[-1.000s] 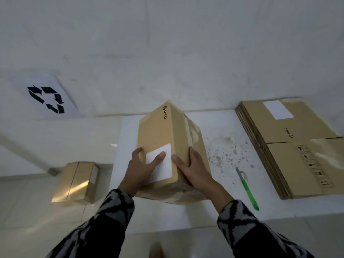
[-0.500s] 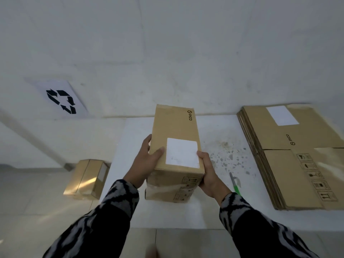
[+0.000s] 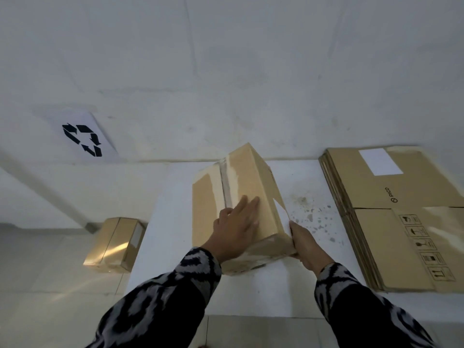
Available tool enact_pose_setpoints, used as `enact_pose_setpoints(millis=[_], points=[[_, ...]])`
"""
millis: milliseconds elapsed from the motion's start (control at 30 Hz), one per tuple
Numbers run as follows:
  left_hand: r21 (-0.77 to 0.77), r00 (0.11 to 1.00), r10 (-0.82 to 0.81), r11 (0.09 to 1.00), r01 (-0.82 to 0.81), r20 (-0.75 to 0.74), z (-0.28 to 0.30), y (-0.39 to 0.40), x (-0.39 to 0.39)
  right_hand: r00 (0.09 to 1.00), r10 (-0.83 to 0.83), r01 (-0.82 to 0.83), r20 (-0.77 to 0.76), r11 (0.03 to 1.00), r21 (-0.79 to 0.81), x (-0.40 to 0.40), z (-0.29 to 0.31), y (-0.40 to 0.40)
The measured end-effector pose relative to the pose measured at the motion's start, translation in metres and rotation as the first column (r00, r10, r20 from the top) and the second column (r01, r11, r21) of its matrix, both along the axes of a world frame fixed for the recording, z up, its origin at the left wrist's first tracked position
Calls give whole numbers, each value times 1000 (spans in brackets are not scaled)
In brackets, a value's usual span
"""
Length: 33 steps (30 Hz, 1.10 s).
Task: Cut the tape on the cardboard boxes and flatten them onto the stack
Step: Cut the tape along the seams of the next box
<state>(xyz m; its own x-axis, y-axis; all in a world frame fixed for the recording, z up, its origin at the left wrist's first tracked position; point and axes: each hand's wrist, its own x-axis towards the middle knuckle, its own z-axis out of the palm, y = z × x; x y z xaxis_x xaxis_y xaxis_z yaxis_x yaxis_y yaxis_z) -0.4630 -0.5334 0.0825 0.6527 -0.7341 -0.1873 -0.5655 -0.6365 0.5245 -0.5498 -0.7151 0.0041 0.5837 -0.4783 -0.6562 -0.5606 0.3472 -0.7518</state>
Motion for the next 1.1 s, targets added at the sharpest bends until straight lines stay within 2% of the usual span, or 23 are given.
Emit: enact_pose_setpoints(millis=[67, 133, 267, 300, 367, 433, 467, 533, 600, 633, 700, 733, 800, 867, 967, 1100], points=[[32, 998, -52, 998, 51, 38, -11, -1, 7, 995, 71, -80, -65, 985, -152, -4, -7, -5], [92, 999, -11, 996, 6, 45, -22, 1, 12, 993, 74, -95, -87, 958, -271, -6, -7, -9], [322, 977, 214, 925, -203, -1, -51, 15, 29, 998, -68, 69, 15, 960, -272, 1, 11, -9], [316, 970, 239, 925, -212, -49, -56, 19, 33, 999, -43, 49, 29, 958, -284, 2, 13, -8], [186, 951, 233, 963, -196, -204, -64, 24, 38, 998, 61, -55, 0, 916, -397, 0, 6, -4], [84, 934, 217, 976, -201, -283, -65, 26, 38, 996, 92, -86, -10, 885, -457, -2, -1, -5], [72, 932, 221, 975, -209, -288, -66, 25, 38, 997, 79, -65, 15, 907, -415, -3, 0, -8], [111, 939, 256, 965, -236, -230, -68, 22, 34, 995, 56, -38, 80, 976, -217, -9, 2, -21], [155, 973, 227, 963, -220, -33, -65, 17, 24, 995, -11, 13, 101, 1000, -19, -24, 0, -36], [157, 983, 175, 971, -182, 57, -65, 14, 20, 997, -55, 56, 57, 998, -19, -33, -5, -44], [189, 992, 86, 977, -102, 91, -68, 8, 16, 992, -59, 31, -111, 971, -238, -54, -22, -59], [218, 995, 71, 972, -86, 74, -70, 6, 14, 978, -37, -41, -204, 930, -365, -65, -33, -66], [274, 994, 55, 958, -79, 94, -75, 5, 12, 940, 31, -201, -340, 856, -477, -83, -52, -69], [311, 991, 35, 947, -74, 131, -77, 5, 12, 901, 107, -320, -421, 818, -477, -93, -66, -65], [329, 992, 26, 942, -67, 127, -78, 6, 14, 868, 156, -396, -471, 791, -467, -94, -82, -54], [317, 995, 42, 946, -68, 86, -81, 9, 21, 831, 124, -436, -543, 751, -496, -95, -100, -44]])
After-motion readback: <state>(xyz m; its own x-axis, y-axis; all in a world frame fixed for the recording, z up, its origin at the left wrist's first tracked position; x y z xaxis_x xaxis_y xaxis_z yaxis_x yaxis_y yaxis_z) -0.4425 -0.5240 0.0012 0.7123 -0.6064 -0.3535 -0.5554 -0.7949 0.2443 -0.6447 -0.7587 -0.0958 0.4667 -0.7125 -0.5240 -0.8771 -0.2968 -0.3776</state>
